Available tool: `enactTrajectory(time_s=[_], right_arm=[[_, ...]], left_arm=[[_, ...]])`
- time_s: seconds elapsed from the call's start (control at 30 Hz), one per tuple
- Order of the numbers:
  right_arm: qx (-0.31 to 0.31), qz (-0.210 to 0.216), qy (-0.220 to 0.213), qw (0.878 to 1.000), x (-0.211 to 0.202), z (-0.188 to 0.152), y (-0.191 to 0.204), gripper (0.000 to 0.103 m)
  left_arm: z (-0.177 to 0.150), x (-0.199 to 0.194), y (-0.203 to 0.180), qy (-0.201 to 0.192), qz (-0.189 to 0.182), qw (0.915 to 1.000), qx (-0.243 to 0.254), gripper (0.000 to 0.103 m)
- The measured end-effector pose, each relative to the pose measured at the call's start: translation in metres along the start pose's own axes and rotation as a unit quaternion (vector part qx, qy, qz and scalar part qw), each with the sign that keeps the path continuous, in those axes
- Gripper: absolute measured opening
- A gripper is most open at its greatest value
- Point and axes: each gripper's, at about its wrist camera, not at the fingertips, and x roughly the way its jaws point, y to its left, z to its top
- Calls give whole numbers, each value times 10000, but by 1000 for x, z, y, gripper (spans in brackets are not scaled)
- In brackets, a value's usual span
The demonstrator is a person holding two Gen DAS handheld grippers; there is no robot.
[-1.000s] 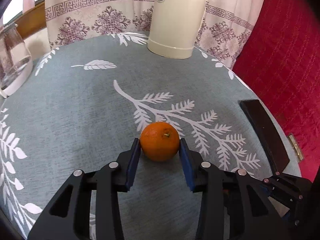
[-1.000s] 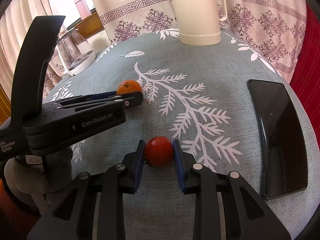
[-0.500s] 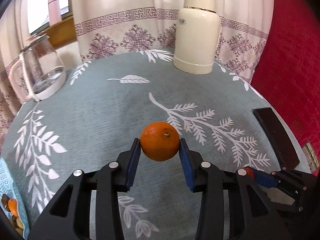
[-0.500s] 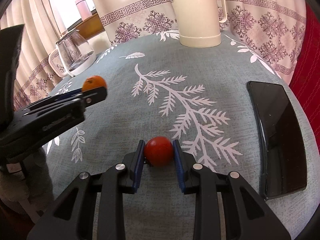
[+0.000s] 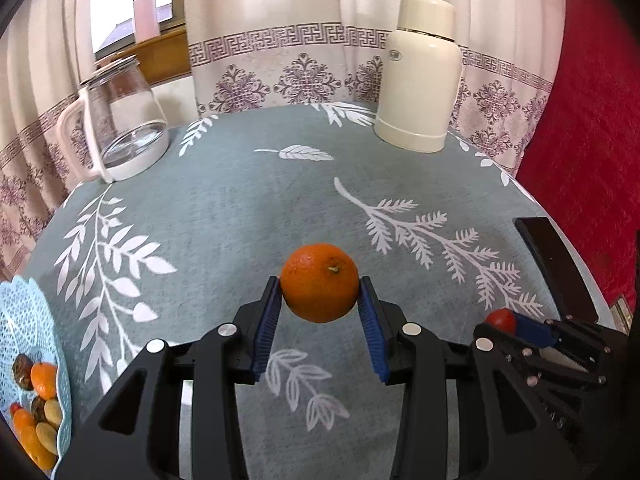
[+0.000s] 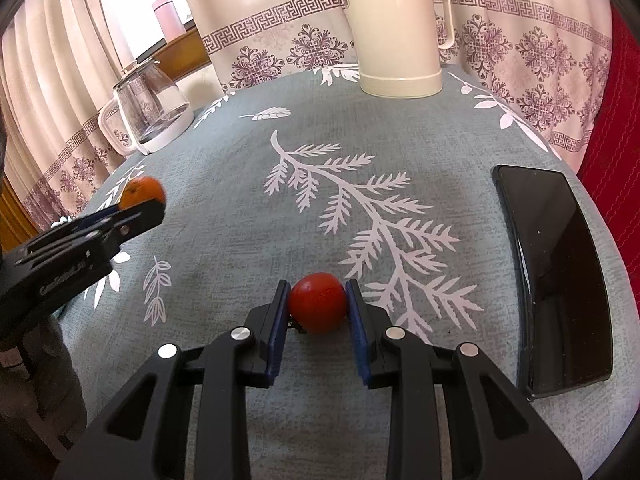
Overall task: Organize fruits
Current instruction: 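Carry the tangerine into the basket and open the left tool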
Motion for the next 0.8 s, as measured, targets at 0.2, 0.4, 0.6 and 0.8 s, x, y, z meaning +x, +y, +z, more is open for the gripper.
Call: enactTrajectory(time_s=[0.2,0.4,0.6,0.8], right_arm=[[-11,3,-36,10000,-1,1,1,28],[-96,-53,-151,9998,-7,0,4,28],[-214,-32,-245,9995,-16,-5,12,28],[-184,124,-249,9994,-22,-8,14,28]], left_arm=[[-16,-13,15,50,65,9997,-241,41],[-32,-34,35,39,144,9985,-523,41],[-45,-58,53,-15,285,9972,-696,41],[-54,-84,78,-141,436,9941,-985,41]])
